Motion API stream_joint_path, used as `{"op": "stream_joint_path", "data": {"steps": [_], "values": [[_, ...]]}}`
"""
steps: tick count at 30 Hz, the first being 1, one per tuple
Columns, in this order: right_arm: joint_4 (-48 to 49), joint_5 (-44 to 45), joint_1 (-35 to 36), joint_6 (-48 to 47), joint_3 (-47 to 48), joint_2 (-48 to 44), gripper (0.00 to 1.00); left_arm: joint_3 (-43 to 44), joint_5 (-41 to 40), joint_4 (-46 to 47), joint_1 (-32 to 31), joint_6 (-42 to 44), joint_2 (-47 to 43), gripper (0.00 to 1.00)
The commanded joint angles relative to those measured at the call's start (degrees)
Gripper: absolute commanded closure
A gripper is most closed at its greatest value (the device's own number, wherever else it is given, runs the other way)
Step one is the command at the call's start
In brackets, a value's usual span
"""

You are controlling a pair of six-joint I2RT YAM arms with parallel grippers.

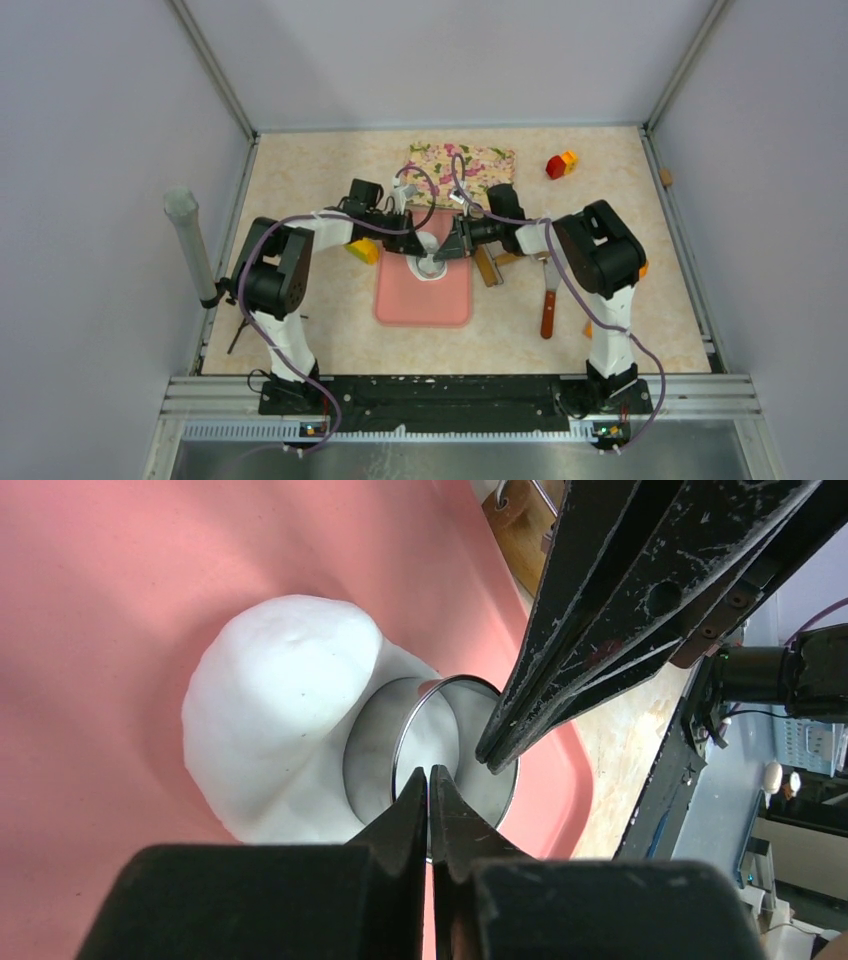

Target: Roll out the dumpling wrappers from the dough

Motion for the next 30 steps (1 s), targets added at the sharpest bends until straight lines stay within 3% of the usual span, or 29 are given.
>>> {"op": "stream_joint_path", "data": {"steps": [1,16,21,25,28,30], "values": [[0.17,-2.31,-0.37,-1.05,1.3,-2.85,1.0,0.01,0.86,2.53,0.77,1.81,-3.04,1.0],[-1.34,-6.34,-0.35,-2.52,0.66,-8.72,1.0,5.57,3.39,2.69,-2.0,-0.41,0.31,1.0],[-9.01,-5.75,-0.3,-10.48,0.63,-10.83,1.0,4.94,5.56,-2.99,-1.75,5.11,-2.54,1.0],[-10.17,-5.73,0.03,-11.75,0.27,-11.02,0.99,4.02,6.04,-8.11,-0.24,8.93,-6.35,1.0],[-16.38,-2.85,0.22,-18.74,2.07,-13.01,0.77,3.14,4.46,-9.99,2.67,10.67,-9.56,0.98],[-22.37,0.59,0.39,-26.39,3.55,-15.46,0.61,2.97,0.87,-10.84,4.25,11.28,-10.87,0.88]]}}
